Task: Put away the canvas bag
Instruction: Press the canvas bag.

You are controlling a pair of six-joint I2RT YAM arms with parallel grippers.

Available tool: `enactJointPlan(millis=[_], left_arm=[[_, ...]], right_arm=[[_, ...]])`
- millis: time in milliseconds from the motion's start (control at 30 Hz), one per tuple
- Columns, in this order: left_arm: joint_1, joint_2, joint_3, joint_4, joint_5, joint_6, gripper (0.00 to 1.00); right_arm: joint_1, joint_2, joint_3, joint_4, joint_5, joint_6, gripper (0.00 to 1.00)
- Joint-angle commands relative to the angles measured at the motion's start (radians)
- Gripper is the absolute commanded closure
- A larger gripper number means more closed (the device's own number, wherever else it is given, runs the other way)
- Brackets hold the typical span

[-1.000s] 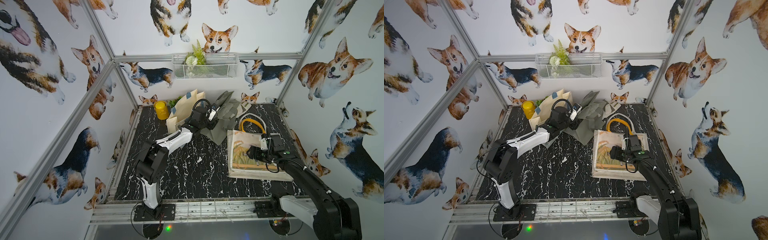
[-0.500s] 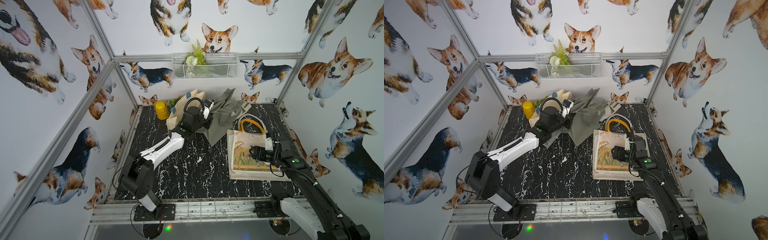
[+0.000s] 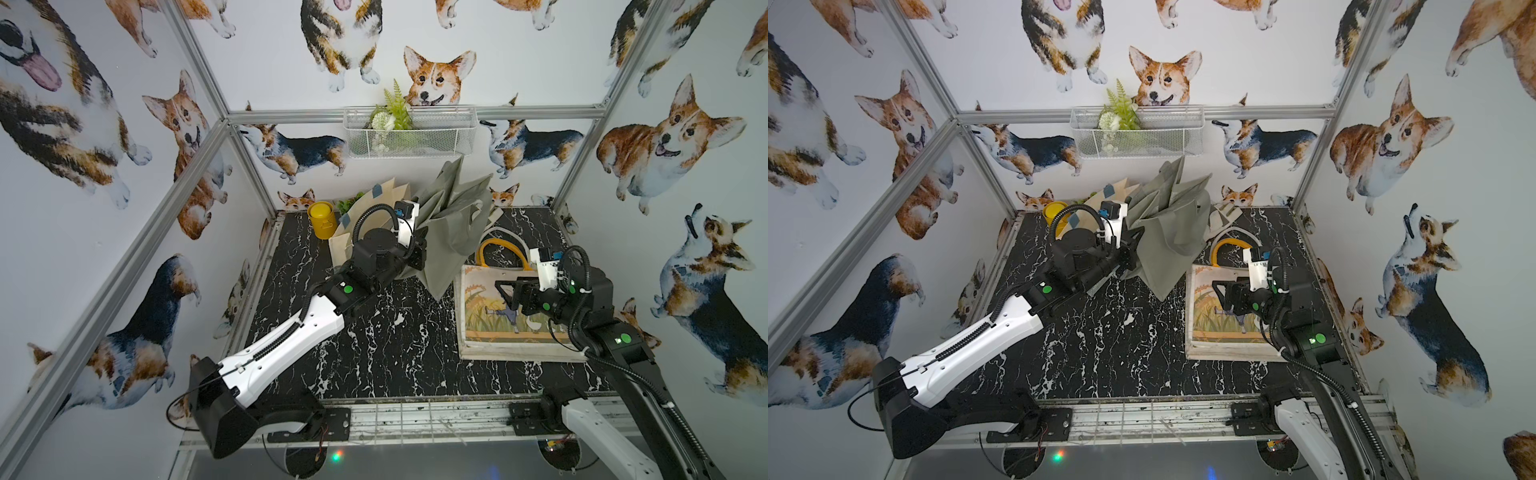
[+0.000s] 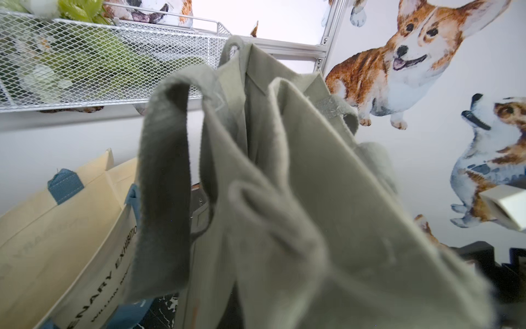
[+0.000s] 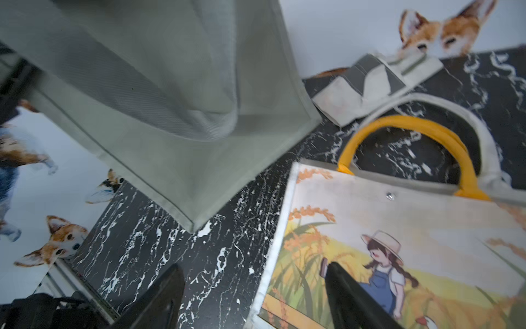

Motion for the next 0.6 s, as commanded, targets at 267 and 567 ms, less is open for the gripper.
enactJointPlan(millis=[267,567], left_arm=[[-0.060,0.049,0.197,-0.251,-0.222,-0.420,1.00],[-0.138,0.087,0.304,-0.351,-0.313,-0.507,1.00]], right_arm=[[0.418,-0.095,-0.105,0.291,0.320,-0.144,0.22],[0.582,0.055,-0.133,0.524,0.491,-0.288,0.18]])
